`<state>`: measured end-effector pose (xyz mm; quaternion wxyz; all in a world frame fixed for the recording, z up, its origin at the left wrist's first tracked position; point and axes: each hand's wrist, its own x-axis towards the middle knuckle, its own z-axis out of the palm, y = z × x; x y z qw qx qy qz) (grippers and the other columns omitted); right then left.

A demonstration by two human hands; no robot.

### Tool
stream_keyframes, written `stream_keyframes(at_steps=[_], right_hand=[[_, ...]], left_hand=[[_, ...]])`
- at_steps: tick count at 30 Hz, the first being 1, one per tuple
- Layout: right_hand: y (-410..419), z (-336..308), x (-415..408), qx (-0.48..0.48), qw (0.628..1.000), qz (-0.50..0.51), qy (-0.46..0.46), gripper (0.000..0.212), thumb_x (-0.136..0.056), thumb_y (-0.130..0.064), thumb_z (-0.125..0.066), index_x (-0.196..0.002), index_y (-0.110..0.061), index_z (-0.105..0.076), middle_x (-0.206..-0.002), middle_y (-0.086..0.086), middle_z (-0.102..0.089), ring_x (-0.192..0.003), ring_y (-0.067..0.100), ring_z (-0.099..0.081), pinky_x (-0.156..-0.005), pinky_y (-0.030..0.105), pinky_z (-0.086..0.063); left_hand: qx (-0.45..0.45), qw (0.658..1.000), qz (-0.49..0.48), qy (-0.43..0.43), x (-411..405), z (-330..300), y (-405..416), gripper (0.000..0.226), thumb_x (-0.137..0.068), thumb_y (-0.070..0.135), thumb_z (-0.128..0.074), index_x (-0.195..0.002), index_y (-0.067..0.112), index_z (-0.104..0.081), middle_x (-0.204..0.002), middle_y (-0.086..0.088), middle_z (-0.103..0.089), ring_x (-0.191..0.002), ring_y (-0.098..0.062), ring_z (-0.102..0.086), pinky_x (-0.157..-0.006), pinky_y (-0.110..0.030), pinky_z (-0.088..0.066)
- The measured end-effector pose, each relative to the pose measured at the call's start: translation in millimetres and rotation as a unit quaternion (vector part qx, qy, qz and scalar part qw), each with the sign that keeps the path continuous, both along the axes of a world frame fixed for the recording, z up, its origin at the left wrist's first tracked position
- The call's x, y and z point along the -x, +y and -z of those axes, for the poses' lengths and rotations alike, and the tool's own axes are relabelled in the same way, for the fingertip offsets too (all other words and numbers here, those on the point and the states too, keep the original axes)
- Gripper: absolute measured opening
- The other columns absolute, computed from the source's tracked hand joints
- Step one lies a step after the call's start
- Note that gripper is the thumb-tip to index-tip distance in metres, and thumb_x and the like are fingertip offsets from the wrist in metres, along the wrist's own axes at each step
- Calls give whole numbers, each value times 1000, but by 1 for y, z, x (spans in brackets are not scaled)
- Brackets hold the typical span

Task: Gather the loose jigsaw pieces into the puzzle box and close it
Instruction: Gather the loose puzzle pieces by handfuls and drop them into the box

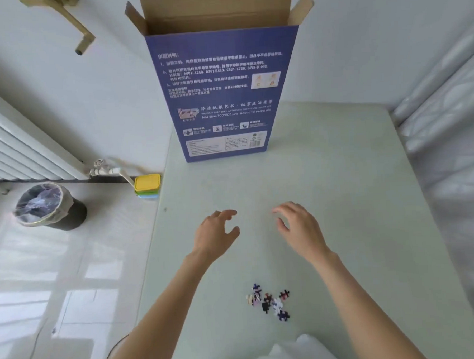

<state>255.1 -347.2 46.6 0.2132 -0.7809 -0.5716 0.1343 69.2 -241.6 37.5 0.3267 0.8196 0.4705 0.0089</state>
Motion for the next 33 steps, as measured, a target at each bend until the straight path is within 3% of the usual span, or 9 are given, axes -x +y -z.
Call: stream_keyframes(at_steps=[3, 8, 14, 22, 29, 33], right_hand=[[-50, 36, 5, 149, 988, 18, 41, 32, -88, -11, -54, -119, -16, -59, -118, 3, -56, -112, 20, -51, -93, 28, -40], [-105, 63, 31, 273, 957, 10, 99, 56, -80, -26, -66, -131, -20, -45, -124, 2, -41, -117, 20, -39, -91, 31, -42], [-127, 75, 52, 252, 966, -44, 46, 49, -75, -20, -72, -117, -14, -48, -118, -2, -44, -109, 19, -41, -75, 29, -44], [-144, 83, 60, 204, 977, 38, 53, 26, -82, -20, -64, -107, -14, -56, -99, -2, -64, -96, 18, -55, -69, 29, -41], [-148, 88, 76, 209, 972, 95, 40, 33, -82, -28, -65, -110, -15, -54, -105, 0, -60, -102, 19, -52, -73, 33, -45], [-145, 88, 82, 221, 961, 158, 61, 29, -80, -25, -68, -104, -14, -58, -100, 1, -66, -95, 23, -59, -70, 30, -42]], left_hand=[[65, 995, 52, 61, 10, 27, -33, 45, -86, 30, -59, -129, 28, -49, -123, 4, -57, -108, -15, -56, -92, -30, -45], [94, 974, 173, 109, 11, 56, -82, 60, -81, 27, -67, -135, 25, -42, -129, -1, -44, -116, -19, -48, -93, -31, -44], [44, 965, 243, 86, 9, 70, -109, 45, -83, 21, -67, -124, 22, -48, -125, 2, -45, -110, -19, -47, -89, -29, -43], [43, 962, 263, 63, 16, 69, -105, 17, -83, 23, -65, -98, 18, -60, -97, 0, -59, -88, -20, -57, -77, -30, -45], [31, 971, 232, 46, 23, 77, -110, 20, -86, 24, -63, -102, 13, -60, -108, -3, -52, -100, -20, -51, -84, -29, -43], [33, 977, 204, 50, 21, 78, -115, 19, -87, 22, -62, -103, 11, -59, -102, -7, -56, -94, -24, -54, -76, -23, -37]])
